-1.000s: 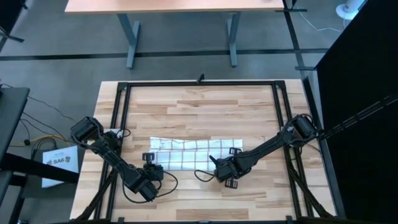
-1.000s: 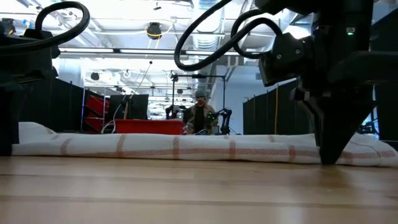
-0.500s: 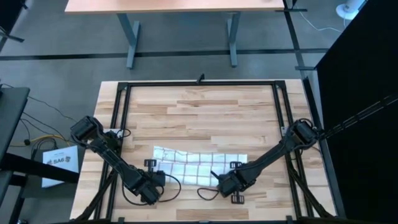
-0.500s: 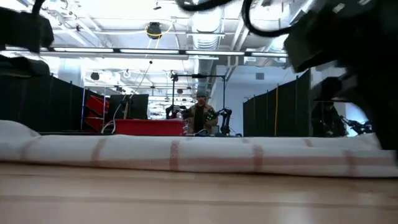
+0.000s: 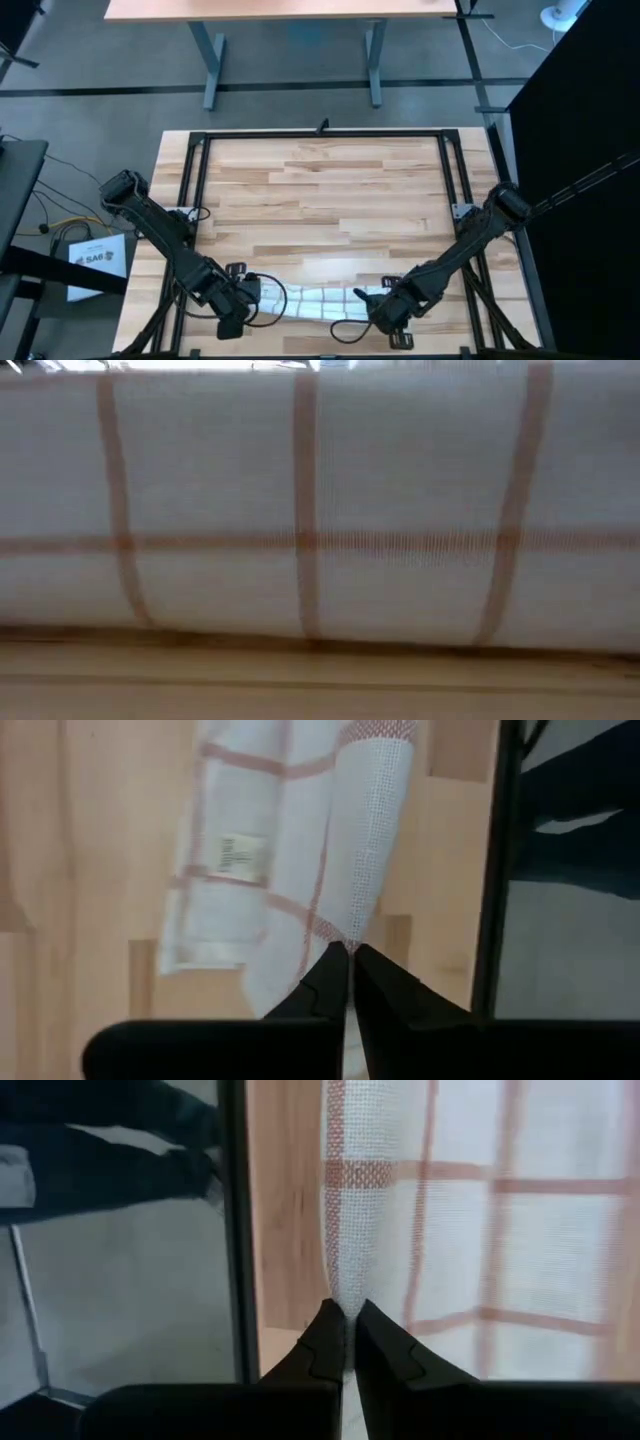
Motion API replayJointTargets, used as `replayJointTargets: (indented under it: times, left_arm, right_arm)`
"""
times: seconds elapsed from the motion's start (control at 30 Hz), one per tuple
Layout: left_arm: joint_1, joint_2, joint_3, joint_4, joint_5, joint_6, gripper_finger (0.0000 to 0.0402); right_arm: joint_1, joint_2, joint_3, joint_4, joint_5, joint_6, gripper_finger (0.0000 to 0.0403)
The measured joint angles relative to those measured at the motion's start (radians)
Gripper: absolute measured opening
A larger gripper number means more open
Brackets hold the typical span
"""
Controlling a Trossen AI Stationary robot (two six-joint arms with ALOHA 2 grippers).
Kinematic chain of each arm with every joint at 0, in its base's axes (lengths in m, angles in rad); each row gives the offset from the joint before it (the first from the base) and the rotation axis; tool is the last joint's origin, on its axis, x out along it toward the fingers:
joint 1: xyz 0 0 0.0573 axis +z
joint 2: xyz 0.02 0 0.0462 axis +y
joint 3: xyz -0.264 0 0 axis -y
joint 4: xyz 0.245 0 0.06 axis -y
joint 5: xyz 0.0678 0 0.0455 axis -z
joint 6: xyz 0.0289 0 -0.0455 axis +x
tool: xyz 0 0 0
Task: Roll towel
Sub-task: Fold the white striped towel
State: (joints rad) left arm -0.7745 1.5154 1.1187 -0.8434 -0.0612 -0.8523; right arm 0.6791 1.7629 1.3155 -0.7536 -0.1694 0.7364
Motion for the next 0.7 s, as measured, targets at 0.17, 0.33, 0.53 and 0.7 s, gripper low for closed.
replayJointTargets:
  times: [0.17,0.33,0.53,0.7]
  left_arm:
    - [0.044,-0.007,-0.004,-0.030,-0.002,0.074,0.0000]
    - [0.093,-0.006,-0.004,-0.047,-0.002,0.188,0.0000]
    - [0.157,-0.006,-0.004,-0.043,0.040,0.285,0.0000]
    - [0.170,-0.021,-0.009,-0.051,0.111,0.302,0.0000]
  right_arm:
    - [-0.066,-0.042,-0.012,-0.096,0.006,-0.024,0.0000]
    - [-0.135,-0.066,-0.030,-0.162,0.008,-0.088,0.0000]
    - [-0.215,-0.069,-0.034,-0.168,-0.074,-0.155,0.0000]
    - [-0.221,-0.093,-0.034,-0.146,-0.123,-0.159,0.0000]
